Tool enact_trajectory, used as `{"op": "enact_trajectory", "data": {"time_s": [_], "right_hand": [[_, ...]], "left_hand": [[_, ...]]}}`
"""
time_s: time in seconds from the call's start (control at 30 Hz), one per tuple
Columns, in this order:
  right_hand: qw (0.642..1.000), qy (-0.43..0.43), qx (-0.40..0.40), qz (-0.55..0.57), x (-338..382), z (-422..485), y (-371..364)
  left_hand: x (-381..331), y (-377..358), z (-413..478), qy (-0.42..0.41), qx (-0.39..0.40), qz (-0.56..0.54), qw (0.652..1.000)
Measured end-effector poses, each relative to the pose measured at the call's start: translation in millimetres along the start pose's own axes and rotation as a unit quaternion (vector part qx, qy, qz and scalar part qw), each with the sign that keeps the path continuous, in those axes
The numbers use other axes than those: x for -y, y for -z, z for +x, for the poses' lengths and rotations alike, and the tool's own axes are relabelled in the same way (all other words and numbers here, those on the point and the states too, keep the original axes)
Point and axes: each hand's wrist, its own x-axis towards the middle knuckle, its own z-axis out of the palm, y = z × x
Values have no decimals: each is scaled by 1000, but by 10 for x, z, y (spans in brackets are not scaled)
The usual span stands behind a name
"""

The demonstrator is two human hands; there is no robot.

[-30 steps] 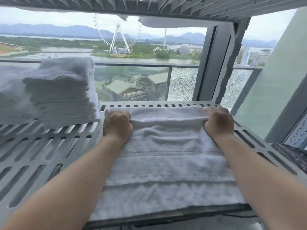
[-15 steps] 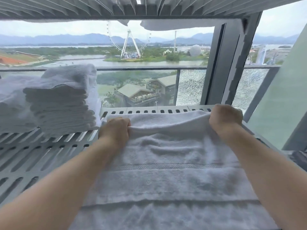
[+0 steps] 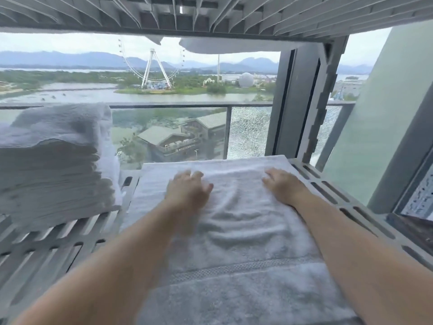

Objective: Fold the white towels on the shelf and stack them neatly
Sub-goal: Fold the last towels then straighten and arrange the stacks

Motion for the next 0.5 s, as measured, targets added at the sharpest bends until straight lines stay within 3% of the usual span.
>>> {"op": "enact_trajectory", "data": {"time_s": [0.07,0.33,0.43,0.5], "right_hand": [[999,4,36,-34,-52,53,24],[988,-51,70,-128,-308,-62,162],[978,-84,-19,-189,-269,-207,148],[991,3,-77,-106,19,-319,75]], "left_hand": [[-20,-105,-16,27,51,29,998],[111,-8,-158,95,73,62,991],[77,105,-188,178,78,89,977],[-65,144,-211,179,65,82,978]]}}
